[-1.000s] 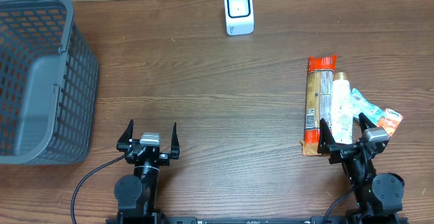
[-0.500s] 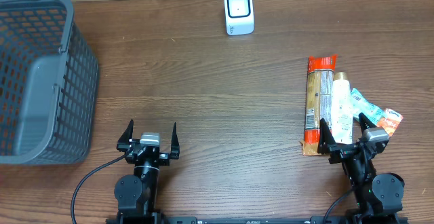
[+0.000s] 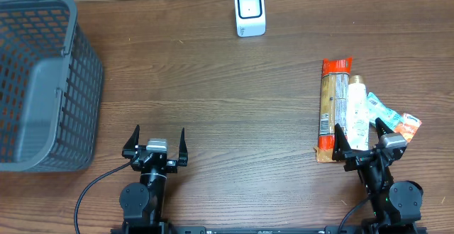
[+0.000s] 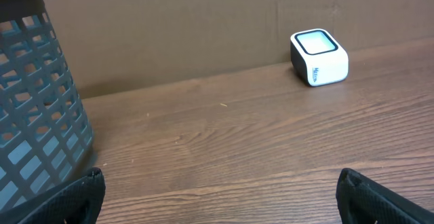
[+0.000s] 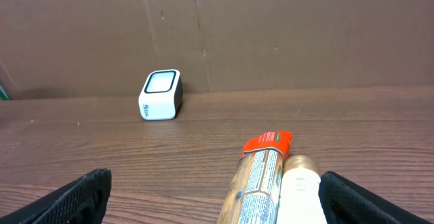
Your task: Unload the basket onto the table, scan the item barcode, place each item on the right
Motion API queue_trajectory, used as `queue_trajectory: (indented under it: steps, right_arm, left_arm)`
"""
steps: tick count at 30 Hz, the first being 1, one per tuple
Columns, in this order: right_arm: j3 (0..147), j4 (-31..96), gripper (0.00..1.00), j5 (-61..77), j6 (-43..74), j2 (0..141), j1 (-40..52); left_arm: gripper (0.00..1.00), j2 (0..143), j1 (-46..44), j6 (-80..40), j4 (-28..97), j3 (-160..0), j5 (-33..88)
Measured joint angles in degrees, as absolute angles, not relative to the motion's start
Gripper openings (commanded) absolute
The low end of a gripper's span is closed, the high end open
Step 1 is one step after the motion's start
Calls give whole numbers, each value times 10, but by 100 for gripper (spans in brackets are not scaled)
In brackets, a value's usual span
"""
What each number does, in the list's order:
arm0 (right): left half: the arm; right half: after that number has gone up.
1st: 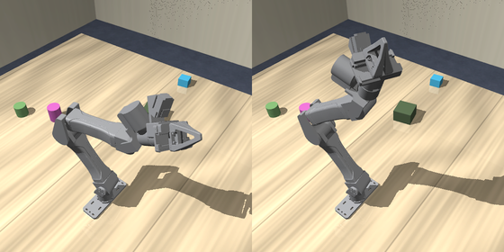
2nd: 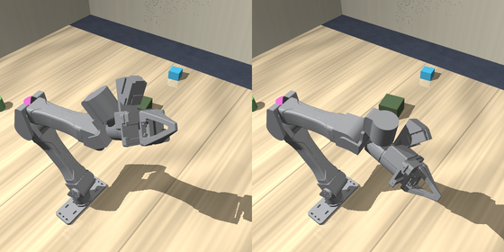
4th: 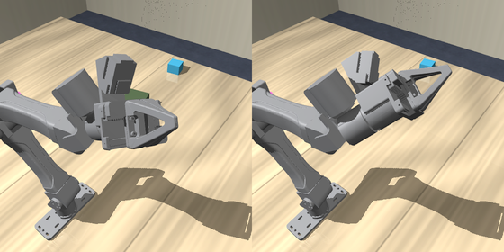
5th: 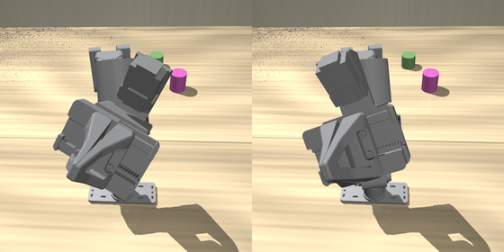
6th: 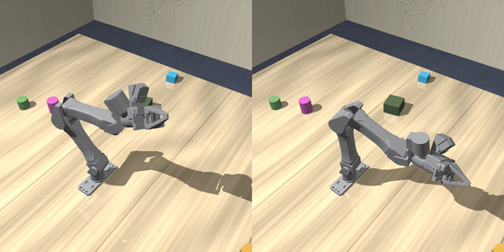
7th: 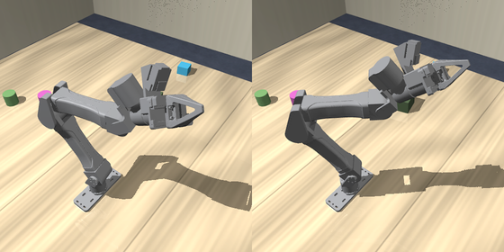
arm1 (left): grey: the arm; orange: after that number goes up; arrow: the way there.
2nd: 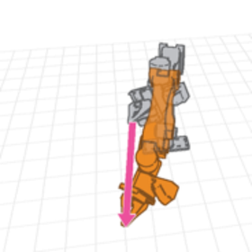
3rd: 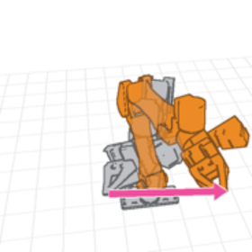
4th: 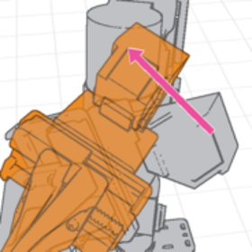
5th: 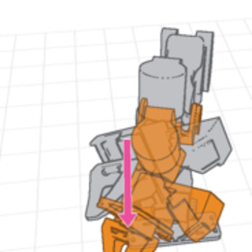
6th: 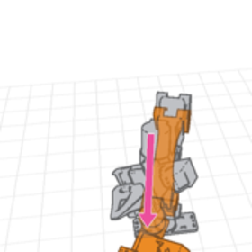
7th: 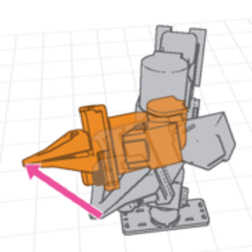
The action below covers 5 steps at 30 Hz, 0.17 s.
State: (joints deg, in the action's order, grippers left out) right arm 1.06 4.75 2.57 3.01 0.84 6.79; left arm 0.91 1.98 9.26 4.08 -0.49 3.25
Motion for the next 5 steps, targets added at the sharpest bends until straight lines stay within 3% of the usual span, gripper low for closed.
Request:
queue_trajectory:
  steps: [5]
  right_arm:
    - [11,47,100,26,30,8,68]
  left_arm:
    - [100,9,20,92,41,-5,32]
